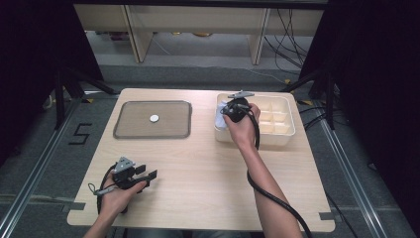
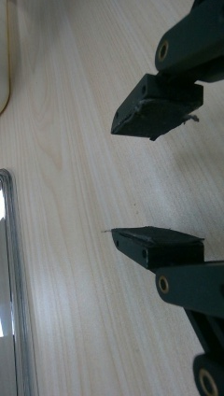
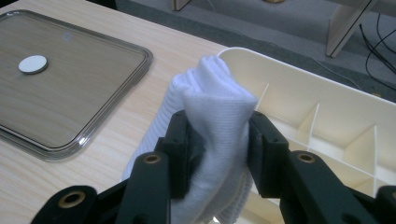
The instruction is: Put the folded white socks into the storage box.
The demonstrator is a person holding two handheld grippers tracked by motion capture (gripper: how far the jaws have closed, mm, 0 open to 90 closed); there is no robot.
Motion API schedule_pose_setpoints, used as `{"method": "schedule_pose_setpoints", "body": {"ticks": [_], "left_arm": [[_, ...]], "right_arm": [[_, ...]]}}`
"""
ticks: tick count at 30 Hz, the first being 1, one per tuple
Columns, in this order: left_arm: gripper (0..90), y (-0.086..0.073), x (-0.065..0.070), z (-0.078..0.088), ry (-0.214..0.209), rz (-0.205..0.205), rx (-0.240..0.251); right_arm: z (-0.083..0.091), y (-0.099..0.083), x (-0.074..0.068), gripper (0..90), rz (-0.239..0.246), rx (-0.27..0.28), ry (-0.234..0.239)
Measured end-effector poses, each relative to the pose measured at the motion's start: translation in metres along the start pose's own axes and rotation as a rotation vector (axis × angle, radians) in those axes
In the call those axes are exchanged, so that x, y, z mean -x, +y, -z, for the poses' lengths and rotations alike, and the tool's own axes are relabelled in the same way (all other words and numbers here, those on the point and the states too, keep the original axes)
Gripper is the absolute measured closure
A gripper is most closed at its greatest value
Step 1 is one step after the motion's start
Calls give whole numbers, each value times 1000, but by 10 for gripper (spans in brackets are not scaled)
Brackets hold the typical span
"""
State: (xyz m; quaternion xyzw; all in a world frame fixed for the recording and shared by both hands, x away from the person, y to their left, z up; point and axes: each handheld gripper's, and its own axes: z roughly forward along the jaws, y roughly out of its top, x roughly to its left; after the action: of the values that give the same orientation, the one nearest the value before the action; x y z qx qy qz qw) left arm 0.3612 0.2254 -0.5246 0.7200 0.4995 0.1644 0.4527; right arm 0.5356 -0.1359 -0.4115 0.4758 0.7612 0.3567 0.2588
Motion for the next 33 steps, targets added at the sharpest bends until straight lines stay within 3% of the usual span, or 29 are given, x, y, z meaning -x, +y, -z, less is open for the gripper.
{"method": "schedule_pose_setpoints", "body": {"ticks": [8,11,14,18,25,29,33], "left_arm": [[428,0,1,-1,-7,-2,-1],[427,0,1,-1,-10,-2,3],[426,0,1,-1,-15,-4,0],[426,0,1,0,-16,-5,-2],[426,0,1,-1,-15,-5,2],[425,0,2,-1,-16,-2,-1],[425,0,2,-1,-16,-3,-3]], "right_arm": [[-5,2,1,646,-26,-23,10],[-6,2,2,646,-15,-34,11],[-9,3,3,646,-48,-55,22],[-13,3,5,647,-14,-59,20],[-17,1,2,647,-28,-90,15],[-22,-1,4,647,4,-92,12],[-23,-2,2,647,-11,-110,10]]}}
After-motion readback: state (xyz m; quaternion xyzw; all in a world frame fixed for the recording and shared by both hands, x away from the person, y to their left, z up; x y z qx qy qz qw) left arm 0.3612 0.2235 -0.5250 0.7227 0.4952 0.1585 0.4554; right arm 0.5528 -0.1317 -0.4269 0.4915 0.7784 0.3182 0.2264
